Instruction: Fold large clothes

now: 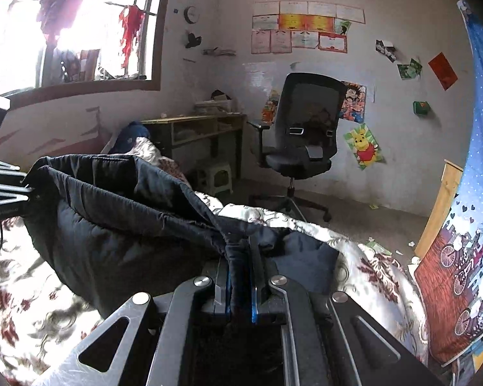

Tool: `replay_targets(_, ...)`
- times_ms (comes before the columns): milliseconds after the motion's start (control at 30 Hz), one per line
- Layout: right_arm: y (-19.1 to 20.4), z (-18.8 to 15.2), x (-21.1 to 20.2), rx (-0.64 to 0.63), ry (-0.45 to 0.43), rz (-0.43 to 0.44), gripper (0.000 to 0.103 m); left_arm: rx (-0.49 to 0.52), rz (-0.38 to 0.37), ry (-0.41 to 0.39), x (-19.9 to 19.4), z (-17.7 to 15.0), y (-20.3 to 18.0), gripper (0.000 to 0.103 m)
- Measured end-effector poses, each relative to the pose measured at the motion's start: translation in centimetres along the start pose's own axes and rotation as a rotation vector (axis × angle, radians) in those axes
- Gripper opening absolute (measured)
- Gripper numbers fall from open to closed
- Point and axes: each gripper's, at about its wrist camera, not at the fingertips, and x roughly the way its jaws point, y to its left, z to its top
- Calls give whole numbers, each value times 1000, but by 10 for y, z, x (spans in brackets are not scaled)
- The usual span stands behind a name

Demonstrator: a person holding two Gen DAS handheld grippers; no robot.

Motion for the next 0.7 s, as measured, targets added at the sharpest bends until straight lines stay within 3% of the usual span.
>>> replay_targets(333,-8,27,82,-39,39,-98,8,-28,-81,-75,88,36,35,7)
replay_targets(700,-15,22,180,-66,118,-159,8,-101,-141,-4,193,41,46,7)
